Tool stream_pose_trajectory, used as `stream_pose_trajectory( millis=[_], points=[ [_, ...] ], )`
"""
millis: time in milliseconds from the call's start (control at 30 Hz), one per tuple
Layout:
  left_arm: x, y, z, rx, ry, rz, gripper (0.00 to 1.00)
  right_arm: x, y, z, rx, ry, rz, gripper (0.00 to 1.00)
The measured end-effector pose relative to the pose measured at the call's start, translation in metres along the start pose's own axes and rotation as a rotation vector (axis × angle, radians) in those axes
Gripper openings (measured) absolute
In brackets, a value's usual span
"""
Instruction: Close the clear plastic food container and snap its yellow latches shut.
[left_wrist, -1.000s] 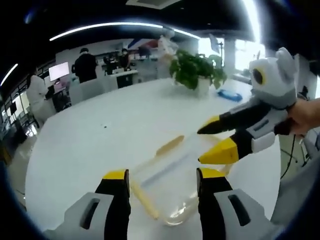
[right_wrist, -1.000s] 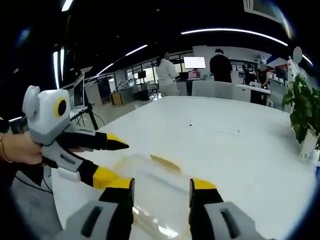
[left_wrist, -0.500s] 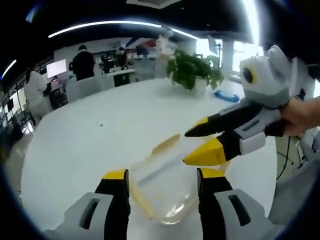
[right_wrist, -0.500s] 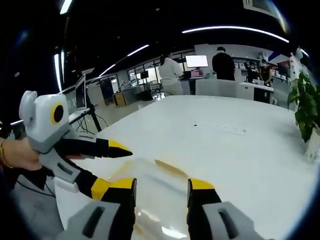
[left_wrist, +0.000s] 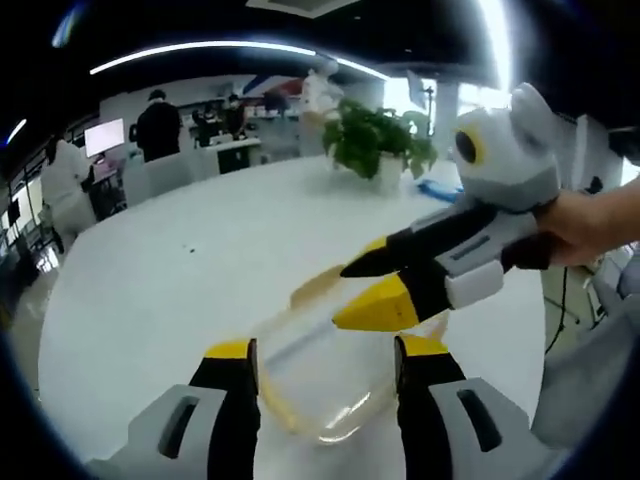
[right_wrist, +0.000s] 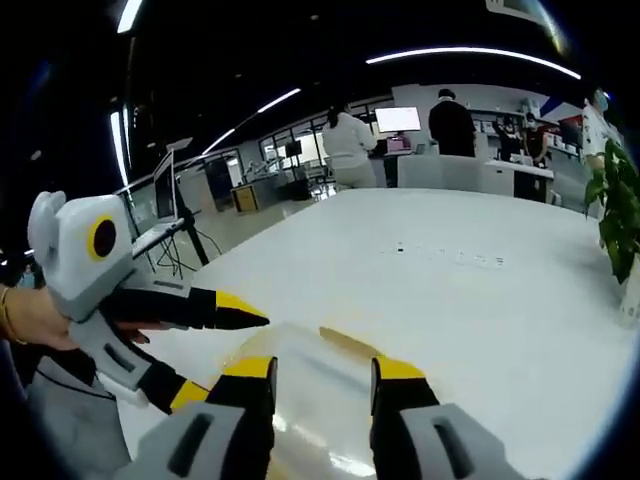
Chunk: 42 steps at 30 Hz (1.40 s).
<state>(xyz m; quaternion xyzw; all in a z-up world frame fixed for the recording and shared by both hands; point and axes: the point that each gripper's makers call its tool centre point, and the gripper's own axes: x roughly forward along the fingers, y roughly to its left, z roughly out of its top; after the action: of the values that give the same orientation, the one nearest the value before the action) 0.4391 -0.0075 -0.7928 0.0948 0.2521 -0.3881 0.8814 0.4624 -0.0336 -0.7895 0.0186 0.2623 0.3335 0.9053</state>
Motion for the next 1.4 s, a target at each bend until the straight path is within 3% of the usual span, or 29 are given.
stream_pose_trajectory(
  millis=[500, 600, 800, 1067, 1400],
  points=[
    [0.003, -0.026, -0.003, 0.086, 0.007, -0.122, 0.54, 0.007, -0.007, 0.004, -0.048, 0.035, 0.030, 0.37],
    [0.002, -0.034, -0.008, 0.181, 0.033, -0.169, 0.56, 0.009, -0.009, 0.005, -0.060, 0.046, 0.045, 0.37],
    [0.005, -0.033, -0.010, 0.204, 0.045, -0.149, 0.58, 0.013, -0.007, 0.005, -0.084, 0.071, 0.079, 0.38],
    [0.007, -0.024, -0.022, 0.360, 0.111, -0.099, 0.55, 0.016, -0.011, 0.007, -0.104, 0.098, 0.109, 0.38],
    [0.008, -0.024, -0.022, 0.370, 0.115, -0.103, 0.54, 0.016, -0.017, 0.005, -0.104, 0.132, 0.148, 0.37]
  ],
)
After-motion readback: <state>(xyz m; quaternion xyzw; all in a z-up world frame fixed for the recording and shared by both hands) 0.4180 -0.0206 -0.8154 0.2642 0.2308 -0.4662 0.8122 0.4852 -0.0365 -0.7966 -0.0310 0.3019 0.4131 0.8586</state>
